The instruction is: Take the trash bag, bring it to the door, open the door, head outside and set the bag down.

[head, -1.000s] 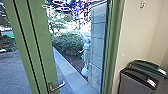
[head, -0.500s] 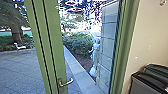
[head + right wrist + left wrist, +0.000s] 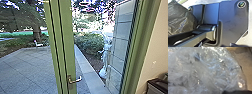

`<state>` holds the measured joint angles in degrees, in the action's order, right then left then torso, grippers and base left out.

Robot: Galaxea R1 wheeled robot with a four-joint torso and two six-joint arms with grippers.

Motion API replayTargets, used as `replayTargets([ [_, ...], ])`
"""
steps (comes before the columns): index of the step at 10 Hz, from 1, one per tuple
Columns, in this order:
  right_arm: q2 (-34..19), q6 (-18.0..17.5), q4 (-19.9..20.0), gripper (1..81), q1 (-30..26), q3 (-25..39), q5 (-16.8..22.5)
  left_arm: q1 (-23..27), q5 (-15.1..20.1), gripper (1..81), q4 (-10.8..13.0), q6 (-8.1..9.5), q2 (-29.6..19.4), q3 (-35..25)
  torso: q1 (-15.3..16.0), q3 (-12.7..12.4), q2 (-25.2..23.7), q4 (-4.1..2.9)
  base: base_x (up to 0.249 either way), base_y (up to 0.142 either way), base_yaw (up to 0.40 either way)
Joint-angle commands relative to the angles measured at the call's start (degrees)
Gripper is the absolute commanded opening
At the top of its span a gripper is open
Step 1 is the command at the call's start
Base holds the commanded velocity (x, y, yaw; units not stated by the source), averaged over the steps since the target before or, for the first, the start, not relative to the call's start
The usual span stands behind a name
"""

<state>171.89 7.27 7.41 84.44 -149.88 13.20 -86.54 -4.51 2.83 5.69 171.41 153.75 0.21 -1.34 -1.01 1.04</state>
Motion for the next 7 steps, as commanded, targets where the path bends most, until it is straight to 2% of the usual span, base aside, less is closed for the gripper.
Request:
replayTargets([
  [1, 0.06, 0.12, 0.06, 81.1, -3.71, 0.22, 3.76, 3.26, 2.66, 1.0, 0.6, -0.42, -0.36, -0.2, 0.0, 0.0, 0.0, 0.0, 0.0, 0.0, 0.33],
  [7, 0.15, 0.12, 0.06, 81.1, -3.71, 0.22, 3.76, 3.26, 2.66, 1.0, 0.6, -0.42, -0.45, -0.2, 0.0, 0.0, 0.0, 0.0, 0.0, 0.0, 0.322],
])
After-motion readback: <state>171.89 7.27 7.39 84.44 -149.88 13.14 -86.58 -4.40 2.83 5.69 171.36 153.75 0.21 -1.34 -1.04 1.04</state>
